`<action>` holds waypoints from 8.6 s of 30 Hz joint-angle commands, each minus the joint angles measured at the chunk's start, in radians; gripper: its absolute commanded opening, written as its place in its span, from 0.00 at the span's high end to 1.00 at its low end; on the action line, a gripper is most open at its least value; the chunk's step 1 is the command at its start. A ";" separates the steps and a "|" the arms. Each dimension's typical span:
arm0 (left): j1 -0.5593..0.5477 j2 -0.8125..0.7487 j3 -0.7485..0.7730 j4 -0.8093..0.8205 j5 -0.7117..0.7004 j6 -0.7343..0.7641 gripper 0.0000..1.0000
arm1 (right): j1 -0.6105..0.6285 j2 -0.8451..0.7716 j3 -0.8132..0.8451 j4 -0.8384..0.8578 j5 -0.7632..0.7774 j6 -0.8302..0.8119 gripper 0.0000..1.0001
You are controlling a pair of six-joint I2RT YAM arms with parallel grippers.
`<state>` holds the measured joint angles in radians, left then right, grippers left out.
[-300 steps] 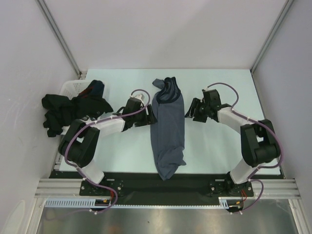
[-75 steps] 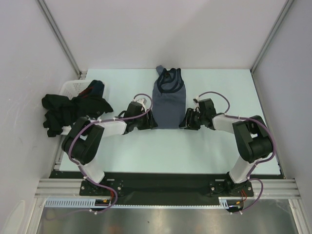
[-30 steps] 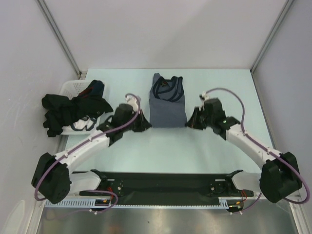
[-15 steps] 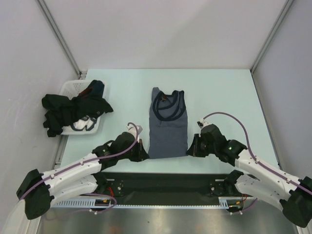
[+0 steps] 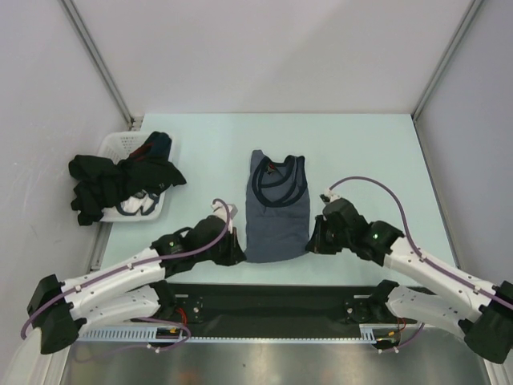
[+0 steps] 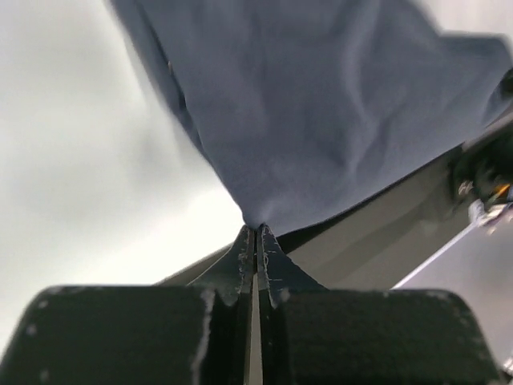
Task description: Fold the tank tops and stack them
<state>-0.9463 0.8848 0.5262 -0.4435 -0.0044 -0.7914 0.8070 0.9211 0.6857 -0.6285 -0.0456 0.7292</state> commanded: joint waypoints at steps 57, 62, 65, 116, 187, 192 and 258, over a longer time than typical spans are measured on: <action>0.630 0.925 0.862 0.218 0.205 0.322 0.12 | -0.614 1.025 0.798 0.420 -0.344 -0.307 0.23; 0.586 0.846 0.694 0.295 0.225 0.304 0.12 | -0.603 1.079 0.781 0.386 -0.370 -0.332 0.21; 0.574 0.853 0.663 0.316 0.233 0.301 0.12 | -0.583 1.116 0.790 0.340 -0.292 -0.332 0.23; 0.610 0.659 0.631 0.207 0.196 0.238 0.00 | -1.027 0.932 0.453 0.416 -0.178 -0.170 1.00; 0.610 0.098 1.247 -0.080 0.207 -0.032 1.00 | -0.390 0.183 0.104 0.378 0.368 -0.234 0.02; 0.353 0.138 1.243 -0.044 0.108 -0.025 1.00 | -0.387 0.142 0.071 0.458 0.188 -0.274 0.07; 0.885 0.028 0.198 0.034 0.209 0.193 0.73 | -0.537 0.022 0.075 0.136 0.087 -0.208 1.00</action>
<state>-0.0906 0.9390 0.6781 -0.3584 0.2134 -0.5854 0.2771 0.9375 0.6964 -0.4812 0.0200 0.5224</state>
